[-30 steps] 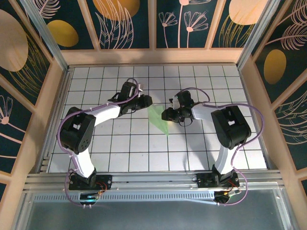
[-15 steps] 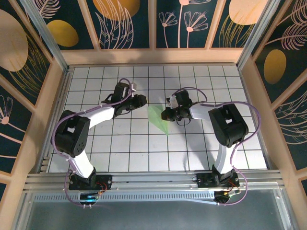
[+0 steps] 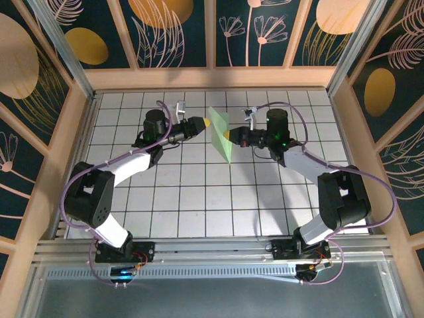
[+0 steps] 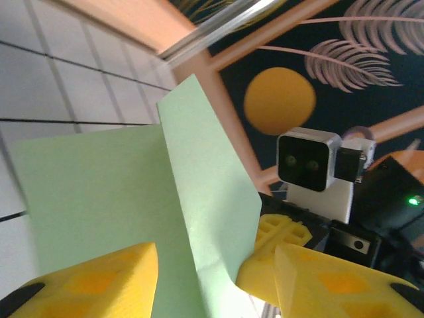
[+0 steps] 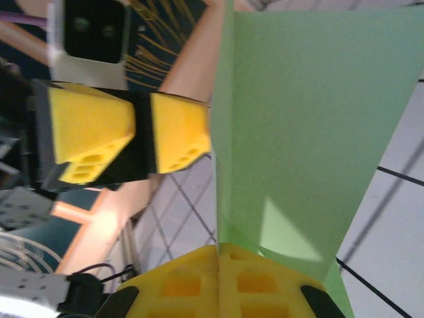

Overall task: Fold a paper plane with a square sheet of paper (fold left side to right side)
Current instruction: Turn over the paper at the center of the table.

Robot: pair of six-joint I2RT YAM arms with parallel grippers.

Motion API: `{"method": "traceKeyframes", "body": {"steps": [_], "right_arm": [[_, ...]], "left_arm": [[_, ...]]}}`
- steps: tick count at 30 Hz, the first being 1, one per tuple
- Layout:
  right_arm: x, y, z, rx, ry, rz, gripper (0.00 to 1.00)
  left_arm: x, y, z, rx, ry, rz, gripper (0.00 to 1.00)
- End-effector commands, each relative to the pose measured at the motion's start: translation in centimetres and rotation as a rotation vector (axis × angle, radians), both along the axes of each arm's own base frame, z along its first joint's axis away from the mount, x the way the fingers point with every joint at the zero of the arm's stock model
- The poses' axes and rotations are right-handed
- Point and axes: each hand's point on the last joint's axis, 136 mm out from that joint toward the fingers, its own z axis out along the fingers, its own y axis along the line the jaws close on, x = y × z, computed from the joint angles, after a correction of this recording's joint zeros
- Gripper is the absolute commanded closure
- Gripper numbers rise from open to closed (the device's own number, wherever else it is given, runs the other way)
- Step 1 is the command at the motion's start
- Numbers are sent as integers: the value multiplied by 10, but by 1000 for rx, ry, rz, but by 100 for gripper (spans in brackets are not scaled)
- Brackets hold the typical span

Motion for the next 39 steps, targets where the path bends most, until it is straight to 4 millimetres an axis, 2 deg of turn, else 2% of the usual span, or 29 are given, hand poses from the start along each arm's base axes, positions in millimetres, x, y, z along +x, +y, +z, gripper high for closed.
{"method": "traceKeyframes", "body": {"steps": [1, 11, 16, 19, 29, 32, 36, 39], "right_arm": [[-19, 5, 33, 110, -44, 98, 100], [-24, 9, 41, 154, -34, 125, 100], [-23, 11, 37, 154, -18, 125, 100], [-21, 10, 32, 144, -5, 113, 100], [-11, 7, 22, 112, 15, 57, 100], [-8, 2, 23, 103, 14, 29, 100], [-6, -5, 28, 83, 2, -8, 90], [-6, -16, 34, 50, -25, -67, 73]], "left_arm": [[-10, -10, 20, -90, -45, -97, 50], [-14, -21, 13, -90, -23, -139, 48], [-17, -28, 18, -97, -35, -157, 49], [-18, -29, 19, -99, -40, -157, 56], [-14, -28, 22, -105, -50, -132, 90], [-13, -27, 24, -107, -55, -121, 96], [-12, -27, 25, -108, -59, -111, 100], [-12, -29, 25, -108, -60, -109, 100]]}}
